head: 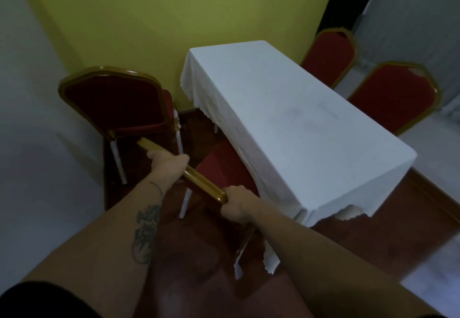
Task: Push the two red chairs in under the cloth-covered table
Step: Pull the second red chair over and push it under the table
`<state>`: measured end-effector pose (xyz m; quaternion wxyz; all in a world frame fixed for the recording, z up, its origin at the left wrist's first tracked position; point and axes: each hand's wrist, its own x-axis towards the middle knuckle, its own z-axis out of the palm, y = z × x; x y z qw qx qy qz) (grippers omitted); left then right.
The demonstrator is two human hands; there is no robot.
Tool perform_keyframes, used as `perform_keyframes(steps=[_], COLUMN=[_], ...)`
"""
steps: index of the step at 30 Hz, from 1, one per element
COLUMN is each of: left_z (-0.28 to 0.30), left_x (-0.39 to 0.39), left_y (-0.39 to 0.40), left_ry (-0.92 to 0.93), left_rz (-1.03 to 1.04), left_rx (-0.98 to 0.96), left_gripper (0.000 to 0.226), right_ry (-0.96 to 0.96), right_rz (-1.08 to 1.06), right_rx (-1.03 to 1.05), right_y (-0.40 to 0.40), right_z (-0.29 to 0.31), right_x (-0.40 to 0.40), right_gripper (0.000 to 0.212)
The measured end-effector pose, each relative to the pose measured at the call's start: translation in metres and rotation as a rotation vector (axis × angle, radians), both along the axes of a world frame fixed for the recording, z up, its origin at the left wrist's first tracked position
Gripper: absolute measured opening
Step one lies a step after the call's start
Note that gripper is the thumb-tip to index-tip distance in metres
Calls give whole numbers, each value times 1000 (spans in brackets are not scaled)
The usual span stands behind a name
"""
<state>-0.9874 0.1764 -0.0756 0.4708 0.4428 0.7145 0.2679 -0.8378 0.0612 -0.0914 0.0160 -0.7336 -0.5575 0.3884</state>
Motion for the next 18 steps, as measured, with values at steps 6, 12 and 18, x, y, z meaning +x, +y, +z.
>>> perform_keyframes(steps=[6,12,18], left_z=[-5,3,8], left_x=[-17,-16,-17], left_y=[21,30,52], left_ry=[9,0,-2], left_rz=[-123,-156,-196], left_rx=[-58,-37,-54], left_gripper=[112,101,84], right_ry=[-40,-78,-122], right_rz=[-35,-38,-10], right_rx=[23,12,28], right_y=[-8,0,14], right_z=[-4,0,3], right_x=[-29,-31,-40], right_gripper=[39,37,37])
